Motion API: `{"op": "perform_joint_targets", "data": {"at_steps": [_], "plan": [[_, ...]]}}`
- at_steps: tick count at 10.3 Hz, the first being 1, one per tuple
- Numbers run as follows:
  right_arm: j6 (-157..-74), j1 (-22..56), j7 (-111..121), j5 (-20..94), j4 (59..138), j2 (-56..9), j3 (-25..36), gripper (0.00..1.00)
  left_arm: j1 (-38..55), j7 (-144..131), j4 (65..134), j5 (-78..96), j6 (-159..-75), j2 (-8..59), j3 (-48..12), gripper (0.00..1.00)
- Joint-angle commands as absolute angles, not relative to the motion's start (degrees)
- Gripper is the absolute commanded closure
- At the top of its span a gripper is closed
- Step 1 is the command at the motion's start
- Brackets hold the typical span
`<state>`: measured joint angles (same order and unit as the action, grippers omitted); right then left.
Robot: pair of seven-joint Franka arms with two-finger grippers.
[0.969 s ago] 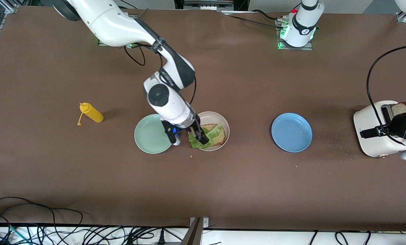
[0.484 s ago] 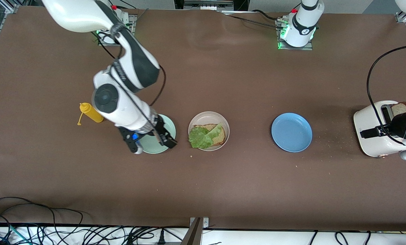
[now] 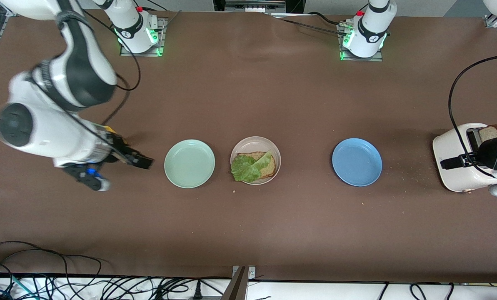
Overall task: Make sandwich on beige plate with both arms
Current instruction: 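Move the right gripper back toward the yellow squeeze bottle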
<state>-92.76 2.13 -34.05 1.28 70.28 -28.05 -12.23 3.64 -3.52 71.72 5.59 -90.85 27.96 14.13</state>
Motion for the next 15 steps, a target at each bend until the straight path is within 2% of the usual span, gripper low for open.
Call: {"op": "perform_joint_targets", "data": {"at_steps": [1,2,5,7,11,15], "plan": [[-89.4,2.5,-21.0,-8.3,72.0,-23.7,-10.2,0.0,4.1,-4.0,71.9,3.6,-90.2,27.2,14.0,0.0],[-88.9,2.5,-17.1,-11.5,72.7,-22.5,-9.7,0.0,4.1,-4.0,71.9,3.6,-90.2,27.2,14.0,0.0],[-89.5,2.4,-13.4,-11.3,80.3,-17.1,-5.6,0.01,4.1,-4.0,72.1,3.6,-90.2,27.2,14.0,0.0],[-93.6,2.4,-10.7,-10.3,87.1,-13.2,-4.1,0.02,4.0,-4.0,72.1,3.6,-90.2,27.2,14.0,0.0],[-94.3,2.4,-1.2,-2.8,87.6,-13.0,1.7,0.0,4.1,-4.0,72.2,3.6,-90.2,27.2,13.9,0.0],[-96.8,2.4,0.1,0.0,87.4,-13.4,2.3,0.0,4.1,-4.0,72.2,3.6,-90.2,27.2,14.0,0.0]]}}
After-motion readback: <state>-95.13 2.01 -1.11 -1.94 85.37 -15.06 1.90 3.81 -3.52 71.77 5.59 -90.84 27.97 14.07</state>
